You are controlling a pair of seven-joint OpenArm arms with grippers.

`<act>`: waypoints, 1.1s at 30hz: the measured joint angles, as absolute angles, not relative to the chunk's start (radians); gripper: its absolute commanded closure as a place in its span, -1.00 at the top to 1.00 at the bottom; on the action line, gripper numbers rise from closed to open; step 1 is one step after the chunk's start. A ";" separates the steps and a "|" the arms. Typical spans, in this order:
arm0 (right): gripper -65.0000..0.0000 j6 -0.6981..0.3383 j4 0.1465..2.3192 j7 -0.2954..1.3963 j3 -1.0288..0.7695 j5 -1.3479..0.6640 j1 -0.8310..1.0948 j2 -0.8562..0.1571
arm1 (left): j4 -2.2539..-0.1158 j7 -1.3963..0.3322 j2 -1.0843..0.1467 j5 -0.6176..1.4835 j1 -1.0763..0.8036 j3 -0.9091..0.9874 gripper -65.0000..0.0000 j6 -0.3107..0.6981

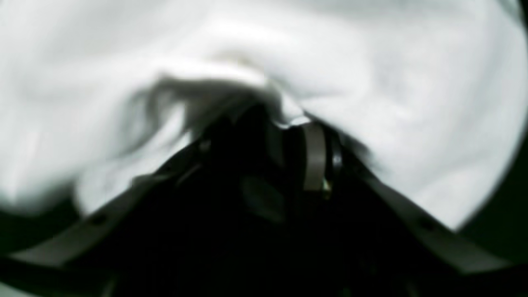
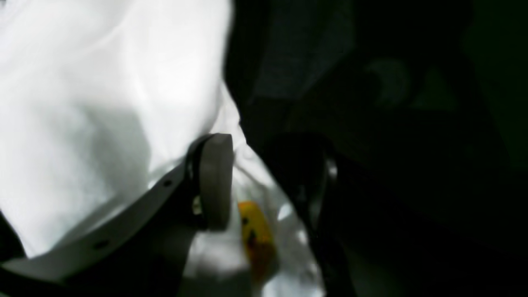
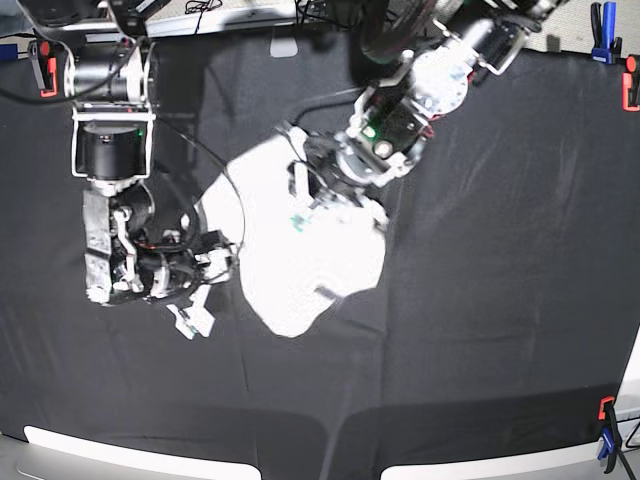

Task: Layout the t-shirt on the table in an organized manner, then fold the t-shirt properly
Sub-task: 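Release the fabric and pull both grippers back from the shirt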

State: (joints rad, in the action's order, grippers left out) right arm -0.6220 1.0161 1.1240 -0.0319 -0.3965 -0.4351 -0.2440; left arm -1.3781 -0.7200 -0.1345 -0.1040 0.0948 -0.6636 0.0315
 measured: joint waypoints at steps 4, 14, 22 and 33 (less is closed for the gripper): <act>-0.17 -0.622 1.048 1.117 -0.033 -0.402 -0.400 -0.244 | -1.378 -0.738 -0.164 -0.156 0.117 -0.664 -0.34 0.022; -0.17 -0.550 1.353 1.118 -0.033 -0.355 -0.194 -0.241 | -1.378 -0.751 -0.197 -0.180 0.128 -0.660 -0.34 -0.005; -0.17 -0.485 1.550 1.127 -0.030 -0.306 -0.045 -0.241 | -1.378 -0.750 -0.197 -0.181 0.128 -0.660 -0.34 -0.005; -0.17 -0.440 1.585 1.147 -0.064 -0.023 -0.081 -0.239 | -1.378 -0.765 -0.182 -0.353 0.125 -0.668 -0.34 0.001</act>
